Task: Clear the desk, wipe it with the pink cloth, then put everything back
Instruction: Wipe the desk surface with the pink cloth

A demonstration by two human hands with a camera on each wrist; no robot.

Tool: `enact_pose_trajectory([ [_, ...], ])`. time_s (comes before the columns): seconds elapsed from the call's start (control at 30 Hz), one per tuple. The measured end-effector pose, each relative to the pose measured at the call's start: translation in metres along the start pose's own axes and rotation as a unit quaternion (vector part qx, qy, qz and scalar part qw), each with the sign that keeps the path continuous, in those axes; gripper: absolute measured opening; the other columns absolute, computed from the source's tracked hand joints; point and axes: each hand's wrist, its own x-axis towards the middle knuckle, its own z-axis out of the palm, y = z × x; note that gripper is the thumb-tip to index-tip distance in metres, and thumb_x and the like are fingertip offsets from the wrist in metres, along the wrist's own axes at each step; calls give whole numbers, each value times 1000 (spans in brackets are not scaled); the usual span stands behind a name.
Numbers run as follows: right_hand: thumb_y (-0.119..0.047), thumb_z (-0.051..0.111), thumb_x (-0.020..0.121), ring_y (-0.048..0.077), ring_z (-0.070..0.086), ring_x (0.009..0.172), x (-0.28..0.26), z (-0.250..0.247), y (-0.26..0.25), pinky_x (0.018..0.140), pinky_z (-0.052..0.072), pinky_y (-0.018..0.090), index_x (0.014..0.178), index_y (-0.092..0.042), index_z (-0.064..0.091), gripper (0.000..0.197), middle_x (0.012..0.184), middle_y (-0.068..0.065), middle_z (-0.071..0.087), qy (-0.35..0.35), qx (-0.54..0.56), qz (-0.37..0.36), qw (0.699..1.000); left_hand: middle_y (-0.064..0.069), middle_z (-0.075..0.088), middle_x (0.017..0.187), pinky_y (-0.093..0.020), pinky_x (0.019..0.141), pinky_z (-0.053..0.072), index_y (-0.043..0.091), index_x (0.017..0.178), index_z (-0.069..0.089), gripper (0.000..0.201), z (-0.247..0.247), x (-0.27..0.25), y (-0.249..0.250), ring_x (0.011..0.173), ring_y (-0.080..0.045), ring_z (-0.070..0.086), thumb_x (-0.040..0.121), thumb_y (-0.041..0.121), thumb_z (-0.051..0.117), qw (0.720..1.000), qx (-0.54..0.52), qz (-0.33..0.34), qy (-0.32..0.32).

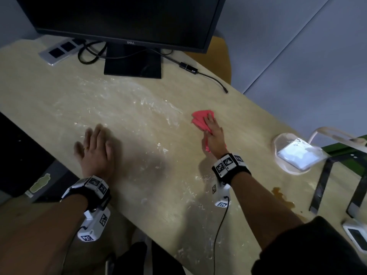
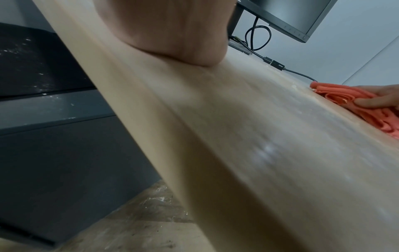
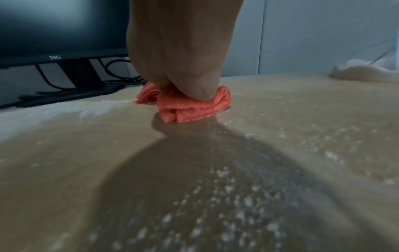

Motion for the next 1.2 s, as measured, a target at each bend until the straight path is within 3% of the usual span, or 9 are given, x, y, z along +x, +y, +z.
enact_pose_trajectory([
  [0.07,6,41,91,19,16,145,-1,11,-4,116,4,44,140,-13,40,53,154,5,27,-4,-31,-5,999,4,24,157,-50,115,4,21,146,30,57,0,0,1,147,-18,14,93,38,18,1000,-2,-2,4],
  [0.17,6,42,88,19,16,146,-8,20,-9,116,3,44,140,-15,41,56,153,3,29,-5,-44,-49,998,3,23,157,-51,115,4,20,146,30,57,1,-1,1,147,-19,14,94,38,18,1000,-3,-1,4],
  [0.5,2,45,84,20,36,138,-70,60,-12,112,25,58,125,-17,59,48,141,1,49,-3,2,-117,993,3,18,159,-53,115,3,17,147,26,49,1,0,-1,148,-20,10,99,25,28,1000,0,6,-9],
  [0.63,6,42,79,27,40,134,-103,65,-21,116,29,39,119,0,61,45,134,15,54,-52,89,-92,990,1,16,159,-56,115,4,15,149,22,52,0,3,-2,148,-22,9,98,24,30,999,20,6,-35],
  [0.7,17,40,80,24,54,118,-120,53,-30,101,41,13,117,12,57,41,122,19,61,-89,178,-43,979,0,12,160,-56,116,3,14,150,17,54,-3,2,-1,148,-22,7,99,26,27,998,27,6,-58],
  [0.77,15,37,89,13,67,69,-133,35,-36,60,53,14,119,3,58,39,90,5,73,-125,247,40,960,-1,11,160,-55,116,4,13,150,17,54,-7,-3,2,148,-23,6,100,27,26,997,28,12,-71],
  [0.83,7,35,94,7,60,50,-137,18,-34,47,49,17,118,-3,60,35,78,1,71,-120,288,93,945,-1,10,160,-54,116,4,13,150,18,53,-11,-11,9,148,-23,5,100,28,26,996,35,29,-75],
  [1.07,18,31,90,0,67,85,-118,-56,-23,70,51,8,124,4,53,43,121,17,61,-4,322,41,946,4,6,160,-53,116,4,17,151,16,53,3,-49,46,148,-20,2,100,31,24,981,59,144,-115],
  [1.2,-10,34,102,8,68,86,-100,-59,12,70,52,14,123,12,52,35,122,27,57,108,301,59,946,6,7,160,-51,117,3,19,151,16,55,26,-69,54,148,-19,4,99,35,20,976,63,167,-128],
])
